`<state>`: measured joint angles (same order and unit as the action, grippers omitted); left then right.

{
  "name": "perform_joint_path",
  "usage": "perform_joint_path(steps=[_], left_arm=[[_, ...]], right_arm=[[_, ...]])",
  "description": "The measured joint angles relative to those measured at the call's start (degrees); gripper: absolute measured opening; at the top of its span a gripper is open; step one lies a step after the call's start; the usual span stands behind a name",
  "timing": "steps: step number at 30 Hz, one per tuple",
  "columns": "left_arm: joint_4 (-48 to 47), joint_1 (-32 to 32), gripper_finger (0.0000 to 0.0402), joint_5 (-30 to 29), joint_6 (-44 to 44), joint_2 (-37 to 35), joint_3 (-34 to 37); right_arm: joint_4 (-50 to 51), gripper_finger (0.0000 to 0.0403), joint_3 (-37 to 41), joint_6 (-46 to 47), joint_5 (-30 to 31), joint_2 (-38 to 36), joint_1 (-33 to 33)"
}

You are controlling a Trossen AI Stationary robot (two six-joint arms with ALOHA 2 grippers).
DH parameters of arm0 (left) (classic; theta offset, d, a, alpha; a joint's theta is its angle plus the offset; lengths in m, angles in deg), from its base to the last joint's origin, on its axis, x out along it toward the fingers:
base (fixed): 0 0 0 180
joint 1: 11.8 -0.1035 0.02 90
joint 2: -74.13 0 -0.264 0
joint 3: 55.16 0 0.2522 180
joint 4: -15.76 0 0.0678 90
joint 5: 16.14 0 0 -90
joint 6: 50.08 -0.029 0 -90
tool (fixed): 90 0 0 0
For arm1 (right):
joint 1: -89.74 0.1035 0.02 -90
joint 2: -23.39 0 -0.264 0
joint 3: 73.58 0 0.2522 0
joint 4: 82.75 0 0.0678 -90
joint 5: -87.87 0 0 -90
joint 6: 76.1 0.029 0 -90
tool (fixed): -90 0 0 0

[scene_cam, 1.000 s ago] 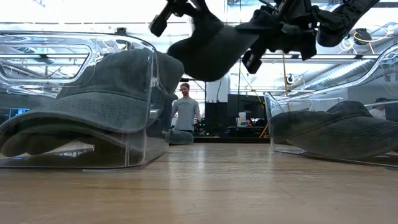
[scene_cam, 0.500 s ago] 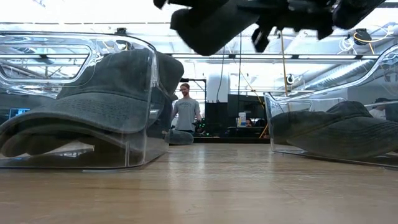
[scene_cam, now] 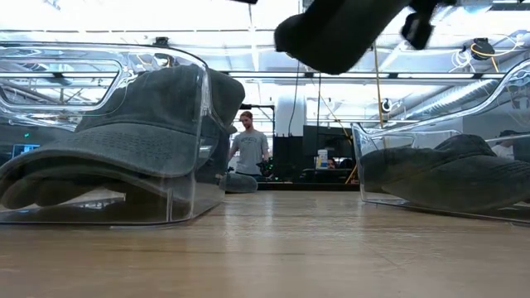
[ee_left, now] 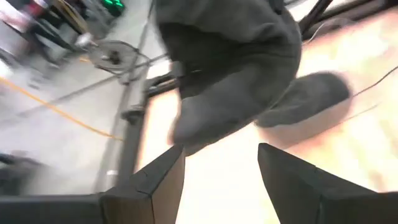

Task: Pick & Place hat
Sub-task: Put the left black cap into the right transparent bin

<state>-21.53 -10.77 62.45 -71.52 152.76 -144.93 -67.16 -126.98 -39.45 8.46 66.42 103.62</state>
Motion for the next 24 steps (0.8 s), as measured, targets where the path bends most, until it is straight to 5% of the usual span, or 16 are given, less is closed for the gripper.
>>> perform_joint_path(steps=[6, 15, 24], left_arm=[[12.31, -4.17, 0.0214, 8.83, 5.07, -0.07, 7.84], [33.54, -6.71, 0.0214, 2.98, 11.22, -2.23, 23.24], [44.35, -6.68, 0.0214, 2.39, 12.39, -2.53, 28.0]], right_arm=[[11.58, 0.0, 0.0, 15.82, 18.88, -0.75, 18.92], [15.78, 0.0, 0.02, 37.02, 43.71, 6.25, 42.94], [18.59, 0.0, 0.0, 60.85, 47.97, 19.48, 48.39]])
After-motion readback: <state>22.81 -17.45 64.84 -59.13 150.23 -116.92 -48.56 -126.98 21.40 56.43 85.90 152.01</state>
